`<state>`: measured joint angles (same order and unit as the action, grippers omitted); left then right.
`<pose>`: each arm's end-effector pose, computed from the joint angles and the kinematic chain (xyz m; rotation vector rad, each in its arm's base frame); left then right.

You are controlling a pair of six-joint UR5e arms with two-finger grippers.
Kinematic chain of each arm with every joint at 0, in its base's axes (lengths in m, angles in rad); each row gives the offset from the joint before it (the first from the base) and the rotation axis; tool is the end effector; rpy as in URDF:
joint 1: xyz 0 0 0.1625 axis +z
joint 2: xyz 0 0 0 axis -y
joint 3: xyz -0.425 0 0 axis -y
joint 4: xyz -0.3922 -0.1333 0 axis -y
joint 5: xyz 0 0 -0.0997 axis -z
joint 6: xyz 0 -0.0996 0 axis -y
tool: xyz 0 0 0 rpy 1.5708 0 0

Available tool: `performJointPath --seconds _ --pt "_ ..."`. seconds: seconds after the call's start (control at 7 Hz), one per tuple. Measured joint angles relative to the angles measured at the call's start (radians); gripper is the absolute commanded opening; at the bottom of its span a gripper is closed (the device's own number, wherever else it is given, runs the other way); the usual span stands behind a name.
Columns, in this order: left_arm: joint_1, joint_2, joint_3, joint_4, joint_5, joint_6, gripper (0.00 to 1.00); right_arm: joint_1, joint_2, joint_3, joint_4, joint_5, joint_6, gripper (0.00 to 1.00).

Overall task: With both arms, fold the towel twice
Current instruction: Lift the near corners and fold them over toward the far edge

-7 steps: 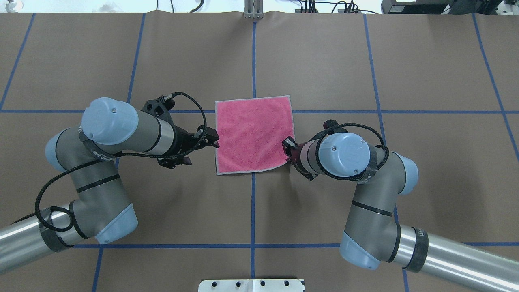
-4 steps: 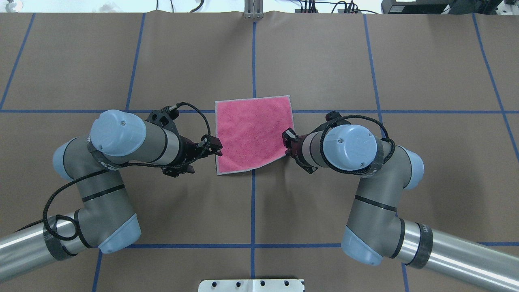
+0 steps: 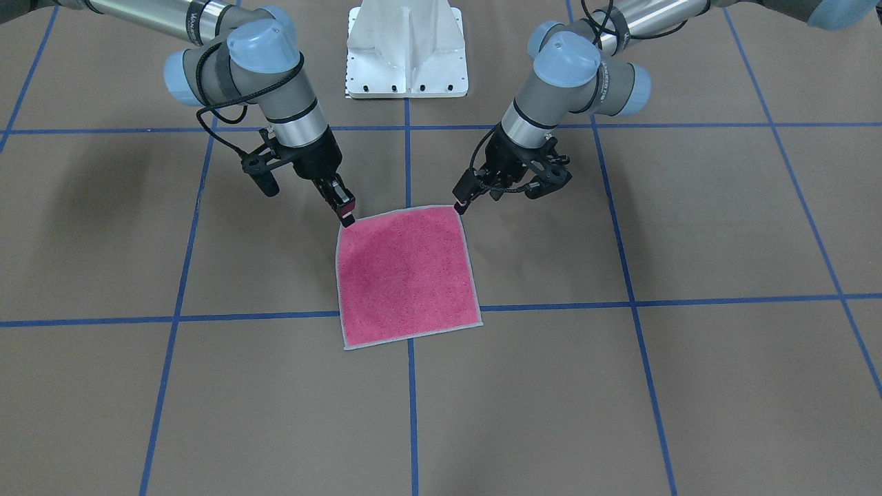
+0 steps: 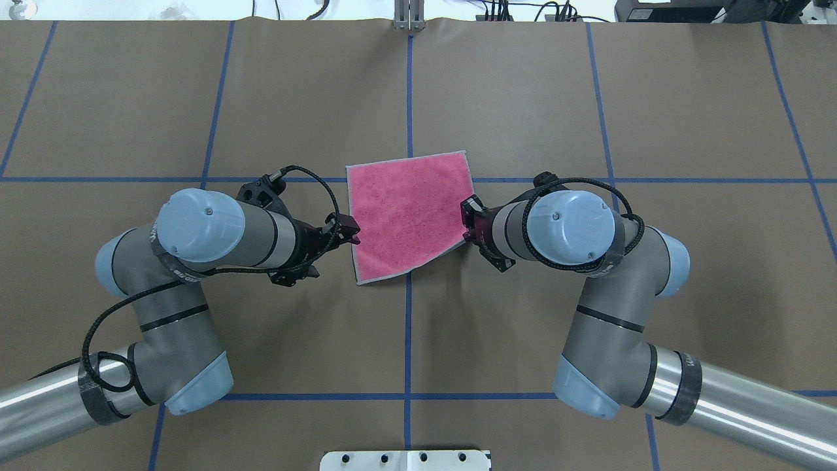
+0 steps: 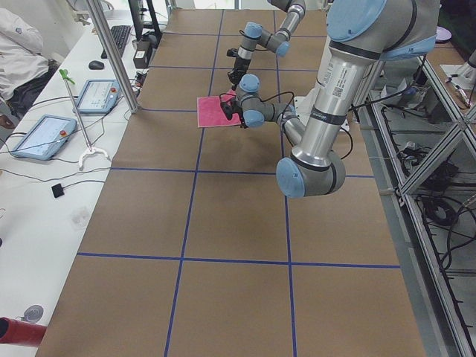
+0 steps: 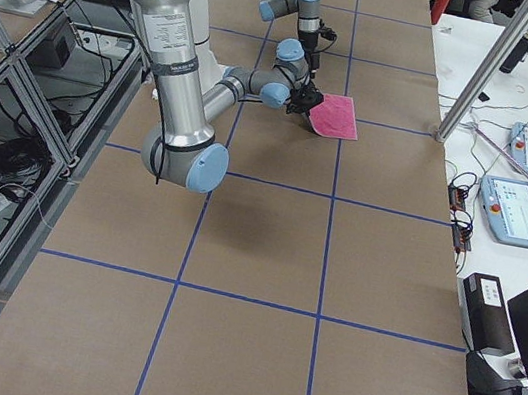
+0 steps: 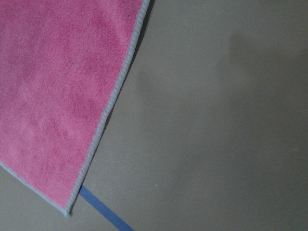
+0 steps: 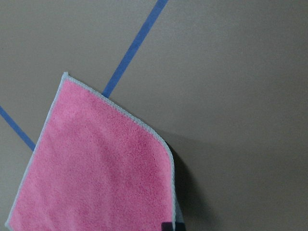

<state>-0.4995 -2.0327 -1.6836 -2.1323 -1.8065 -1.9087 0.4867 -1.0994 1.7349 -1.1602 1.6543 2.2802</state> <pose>0.5165 -0.4072 0.2801 -0.1198 1.1636 -0.6082 -0.5112 -0.4119 0.2718 -0.2015 -1.0846 1.0363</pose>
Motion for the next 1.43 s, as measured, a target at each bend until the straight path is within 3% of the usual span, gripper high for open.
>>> performJointPath --seconds 0.57,1.43 --pt "0.036 -0.064 0.068 -0.027 0.078 -0.089 0.96 0.041 0.014 0.000 0.000 0.001 0.051 0.00" --pt "0.093 -0.102 0.078 -0.026 0.093 -0.117 0.99 0.065 0.018 0.000 -0.001 0.001 0.091 0.00"
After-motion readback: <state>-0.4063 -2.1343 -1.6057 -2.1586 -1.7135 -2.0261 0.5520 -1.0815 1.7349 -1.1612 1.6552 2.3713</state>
